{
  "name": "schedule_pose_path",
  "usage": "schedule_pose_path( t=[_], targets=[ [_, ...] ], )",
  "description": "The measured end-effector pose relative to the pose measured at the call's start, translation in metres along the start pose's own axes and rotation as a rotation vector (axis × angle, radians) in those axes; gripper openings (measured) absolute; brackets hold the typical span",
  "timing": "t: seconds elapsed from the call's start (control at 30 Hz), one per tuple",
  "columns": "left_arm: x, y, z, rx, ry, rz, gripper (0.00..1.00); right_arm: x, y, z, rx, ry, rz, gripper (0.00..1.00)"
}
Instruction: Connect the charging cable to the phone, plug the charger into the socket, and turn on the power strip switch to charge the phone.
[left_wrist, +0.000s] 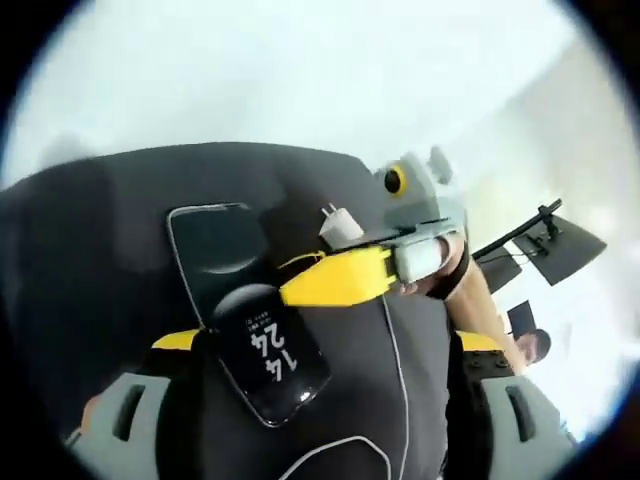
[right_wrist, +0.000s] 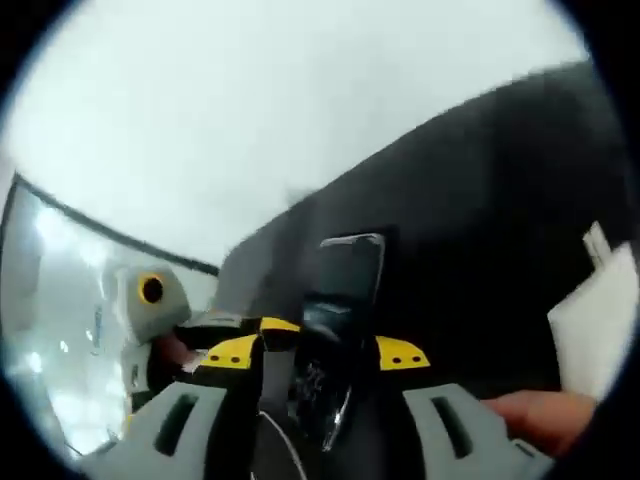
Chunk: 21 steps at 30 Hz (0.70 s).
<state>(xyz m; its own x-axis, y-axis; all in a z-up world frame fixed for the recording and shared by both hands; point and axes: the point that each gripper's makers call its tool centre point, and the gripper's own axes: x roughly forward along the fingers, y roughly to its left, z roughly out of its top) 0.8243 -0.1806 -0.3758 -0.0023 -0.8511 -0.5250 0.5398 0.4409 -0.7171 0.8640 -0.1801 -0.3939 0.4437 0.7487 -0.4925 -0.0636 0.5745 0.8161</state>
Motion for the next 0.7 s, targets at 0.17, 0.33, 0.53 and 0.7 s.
schedule_pose_path(
  t=[0.17, 0.33, 0.53, 0.7],
  targets=[
    [0.000, -0.001, -0.001, 0.011, 0.000, -0.002, 0.96, 0.000, 0.002, 0.010, 0.005, -0.033, -0.001, 0.38],
    [-0.003, 0.000, 0.001, -0.014, -0.017, -0.030, 0.96, 0.000, 0.007, 0.002, 0.046, -0.018, 0.071, 0.27],
    [-0.002, -0.003, 0.000, -0.015, -0.025, -0.033, 0.96, 0.031, 0.005, -0.001, -0.023, 0.024, 0.085, 0.18],
    [-0.002, -0.003, 0.001, -0.016, -0.032, -0.035, 0.95, 0.028, 0.006, -0.003, -0.019, 0.012, 0.098, 0.19]
  ],
)
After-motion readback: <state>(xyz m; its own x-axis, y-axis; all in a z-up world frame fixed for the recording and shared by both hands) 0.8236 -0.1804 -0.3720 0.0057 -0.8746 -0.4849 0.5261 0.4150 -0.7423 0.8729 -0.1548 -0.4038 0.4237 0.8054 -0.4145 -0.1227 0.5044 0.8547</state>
